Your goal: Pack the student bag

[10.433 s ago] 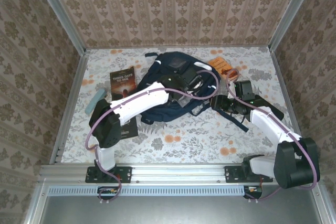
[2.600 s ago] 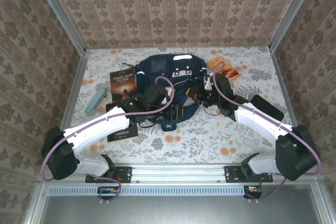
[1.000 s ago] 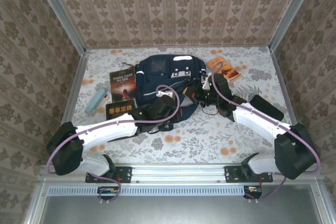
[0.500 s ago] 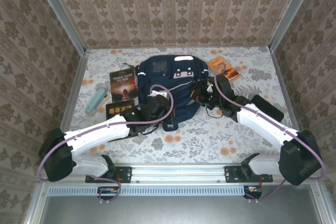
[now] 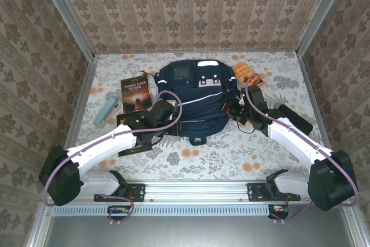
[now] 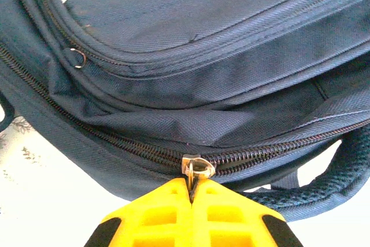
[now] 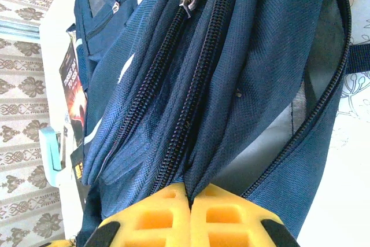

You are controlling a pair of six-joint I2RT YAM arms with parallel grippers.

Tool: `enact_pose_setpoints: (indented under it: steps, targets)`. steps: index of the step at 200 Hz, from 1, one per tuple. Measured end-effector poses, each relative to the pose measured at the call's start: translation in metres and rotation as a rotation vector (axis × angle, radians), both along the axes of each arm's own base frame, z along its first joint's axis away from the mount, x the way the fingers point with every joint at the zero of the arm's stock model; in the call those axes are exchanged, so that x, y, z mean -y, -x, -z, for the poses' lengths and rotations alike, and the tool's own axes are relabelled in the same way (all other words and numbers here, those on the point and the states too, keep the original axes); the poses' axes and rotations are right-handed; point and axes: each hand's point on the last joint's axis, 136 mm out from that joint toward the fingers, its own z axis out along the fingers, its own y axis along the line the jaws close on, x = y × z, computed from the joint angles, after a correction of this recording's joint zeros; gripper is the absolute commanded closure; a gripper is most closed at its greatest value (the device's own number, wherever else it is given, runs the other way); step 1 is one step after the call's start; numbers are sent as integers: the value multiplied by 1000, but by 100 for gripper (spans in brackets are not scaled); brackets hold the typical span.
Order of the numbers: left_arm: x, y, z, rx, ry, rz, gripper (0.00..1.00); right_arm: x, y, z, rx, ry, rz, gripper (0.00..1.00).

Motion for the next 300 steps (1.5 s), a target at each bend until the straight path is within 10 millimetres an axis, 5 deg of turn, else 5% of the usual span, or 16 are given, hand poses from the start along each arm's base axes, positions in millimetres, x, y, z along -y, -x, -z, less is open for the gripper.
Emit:
enact_pose_setpoints:
  steps: [31, 110, 149, 173, 266, 300]
  targets:
    - [8, 4, -3, 7, 21, 61, 100, -6, 3, 0, -15, -36, -15, 62]
    - [21, 14, -7, 24, 46, 158, 100, -31, 20, 11, -89, -101, 8, 61]
    - [22, 15, -7, 27, 42, 166, 100, -28, 24, 16, -112, -89, 69, 41]
    - [22, 15, -7, 29, 41, 170, 100, -19, 31, 15, -113, -75, 116, 37]
    - [24, 17, -7, 37, 42, 187, 100, -40, 44, 27, -181, -104, 131, 51]
    - [24, 17, -7, 40, 39, 192, 100, -42, 42, 38, -222, -95, 151, 81]
